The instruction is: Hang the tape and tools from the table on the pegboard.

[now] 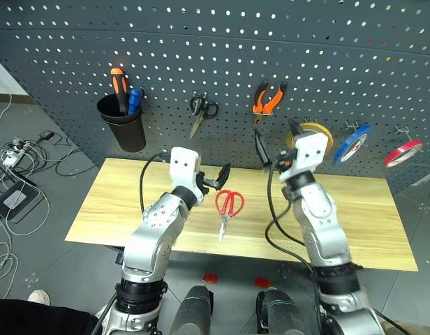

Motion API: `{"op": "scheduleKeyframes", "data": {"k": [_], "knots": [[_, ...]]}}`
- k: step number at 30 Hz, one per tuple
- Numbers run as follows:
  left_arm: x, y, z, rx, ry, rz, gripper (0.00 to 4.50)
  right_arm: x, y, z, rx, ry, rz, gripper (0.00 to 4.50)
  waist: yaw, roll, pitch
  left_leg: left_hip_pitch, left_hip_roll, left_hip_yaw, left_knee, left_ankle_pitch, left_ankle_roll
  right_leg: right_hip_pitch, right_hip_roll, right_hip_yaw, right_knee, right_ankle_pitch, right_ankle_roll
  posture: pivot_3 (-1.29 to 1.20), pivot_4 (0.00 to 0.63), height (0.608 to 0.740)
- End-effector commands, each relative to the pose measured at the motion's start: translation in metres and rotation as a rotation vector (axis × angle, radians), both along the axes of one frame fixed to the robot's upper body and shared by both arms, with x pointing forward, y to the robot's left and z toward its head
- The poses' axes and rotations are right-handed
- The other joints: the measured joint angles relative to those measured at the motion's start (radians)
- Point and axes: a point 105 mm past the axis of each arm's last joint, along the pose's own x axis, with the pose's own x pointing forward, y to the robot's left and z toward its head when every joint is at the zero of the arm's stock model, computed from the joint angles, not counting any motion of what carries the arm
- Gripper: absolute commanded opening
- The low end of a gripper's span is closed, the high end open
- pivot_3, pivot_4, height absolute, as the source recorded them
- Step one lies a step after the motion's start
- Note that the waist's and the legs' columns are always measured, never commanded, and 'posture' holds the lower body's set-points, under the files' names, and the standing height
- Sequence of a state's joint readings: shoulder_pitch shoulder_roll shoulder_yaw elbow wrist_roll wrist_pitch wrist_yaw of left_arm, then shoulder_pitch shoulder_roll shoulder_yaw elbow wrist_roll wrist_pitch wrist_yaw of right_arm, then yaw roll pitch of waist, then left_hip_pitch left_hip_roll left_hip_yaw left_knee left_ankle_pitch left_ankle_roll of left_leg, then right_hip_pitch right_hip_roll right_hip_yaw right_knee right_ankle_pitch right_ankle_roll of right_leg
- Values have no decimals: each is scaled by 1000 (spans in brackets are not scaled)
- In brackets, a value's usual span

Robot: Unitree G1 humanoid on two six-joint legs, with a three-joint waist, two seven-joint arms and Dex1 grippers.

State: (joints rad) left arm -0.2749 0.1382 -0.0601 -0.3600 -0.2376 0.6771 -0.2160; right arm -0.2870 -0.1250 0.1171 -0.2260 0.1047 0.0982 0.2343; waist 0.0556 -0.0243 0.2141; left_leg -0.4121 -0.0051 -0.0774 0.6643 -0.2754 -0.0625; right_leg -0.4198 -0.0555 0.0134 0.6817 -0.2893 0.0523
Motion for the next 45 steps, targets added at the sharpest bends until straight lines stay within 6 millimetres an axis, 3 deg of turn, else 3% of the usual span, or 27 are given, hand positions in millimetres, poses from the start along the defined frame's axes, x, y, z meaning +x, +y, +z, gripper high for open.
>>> {"op": "scheduleKeyframes", "data": {"k": [1, 8, 20, 31, 39, 42, 45], "knots": [[-1, -1, -11, 42, 49, 24, 4500, -27, 9, -1, -66, 1, 161, 4476, 0, 0, 1, 0, 0, 0, 0, -1, 2, 0, 0, 0, 0, 0, 0, 203, 253, 740], [1, 4, -44, 162, 176, 87, 4500, -65, 6, -34, -210, 125, 365, 4476, -6, -1, 24, 14, 0, -2, -2, -5, 8, 15, 0, 1, -3, -1, 0, 151, 296, 740], [-3, -14, -91, 288, 315, 67, 4500, -85, 15, -55, -268, 189, 492, 4476, -22, -4, 98, 13, 0, -4, 0, -5, 8, 15, -1, 1, -2, -1, 0, 102, 396, 740], [-4, -21, -101, 437, 323, 59, 4500, -81, 18, -59, -246, 201, 468, 4476, -36, -4, 172, 12, 1, -3, 0, -5, 8, 14, -1, 1, -1, -1, 0, 71, 479, 740], [-12, -17, -100, 501, 328, 80, 4500, -76, 22, -56, -227, 189, 455, 4476, -36, -3, 195, 12, 1, -3, 0, -5, 8, 13, -1, 1, -1, -1, 0, 76, 486, 740], [-13, -15, -99, 512, 331, 92, 3951, -76, 23, -55, -220, 185, 453, 4500, -36, -4, 201, 12, 2, -3, 0, -5, 8, 13, -1, 1, -1, -1, 0, 72, 492, 740], [-15, -14, -98, 514, 334, 100, 3049, -75, 22, -55, -211, 188, 444, 4500, -36, -4, 207, 12, 2, -3, 0, -5, 8, 13, -1, 1, -1, -1, 0, 77, 496, 740]]}}
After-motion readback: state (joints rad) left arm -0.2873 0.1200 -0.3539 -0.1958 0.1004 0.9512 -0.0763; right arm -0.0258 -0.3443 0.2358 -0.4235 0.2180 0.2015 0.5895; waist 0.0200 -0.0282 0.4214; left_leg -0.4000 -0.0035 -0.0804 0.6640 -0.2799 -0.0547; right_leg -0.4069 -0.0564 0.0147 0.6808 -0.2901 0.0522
